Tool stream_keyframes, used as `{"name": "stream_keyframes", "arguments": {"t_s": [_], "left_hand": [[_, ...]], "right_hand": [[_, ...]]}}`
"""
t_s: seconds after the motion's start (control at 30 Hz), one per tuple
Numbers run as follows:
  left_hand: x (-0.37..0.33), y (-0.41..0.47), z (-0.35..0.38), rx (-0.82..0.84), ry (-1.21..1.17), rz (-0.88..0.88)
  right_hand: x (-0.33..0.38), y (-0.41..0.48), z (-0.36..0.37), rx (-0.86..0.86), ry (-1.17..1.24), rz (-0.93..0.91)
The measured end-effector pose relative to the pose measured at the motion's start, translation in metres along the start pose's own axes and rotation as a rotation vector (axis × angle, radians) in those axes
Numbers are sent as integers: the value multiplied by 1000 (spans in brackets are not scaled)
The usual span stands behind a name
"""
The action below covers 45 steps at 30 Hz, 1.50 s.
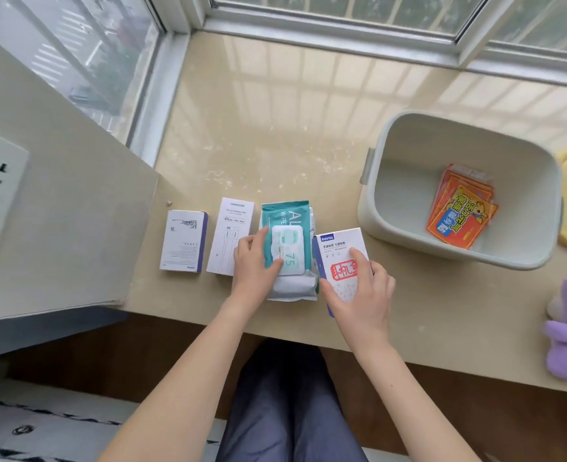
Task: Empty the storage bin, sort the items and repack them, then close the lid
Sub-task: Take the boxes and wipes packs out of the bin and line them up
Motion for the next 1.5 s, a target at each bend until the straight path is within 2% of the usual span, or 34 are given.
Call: {"name": "stream_keyframes", "arguments": {"t_s": [0.13, 0.33, 0.53, 0.63, 0.9, 1.3, 1.5], "left_hand": [[-29, -29, -36, -67, 130, 116], [-89, -101, -118, -320, 290, 378], [-114, -169, -187, -534, 395, 428], [-102, -190, -203, -574, 394, 399], [-27, -206, -224, -482, 408, 315], [43, -161, -268, -176, 488, 567], [67, -144, -247, -111, 418, 531]], "right_hand": [[27, -4, -29, -2, 17, -89], [84, -21, -92, -28, 43, -252], [138, -47, -137, -23, 95, -456], [153, -60, -137, -5, 85, -530], [177, -97, -77, 51, 47, -511], [215, -142, 13, -64, 50, -162], [224, -130, 52, -23, 42, -94]]}}
Point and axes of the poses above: each hand's wrist, its own y-axis towards the middle knuckle, its own z-axis out of the palm, x = y × z, the point moved 3 cm from there along y, towards the middle knuckle, and after that the axes turned 7 degrees about z, right-handed, at the moved point
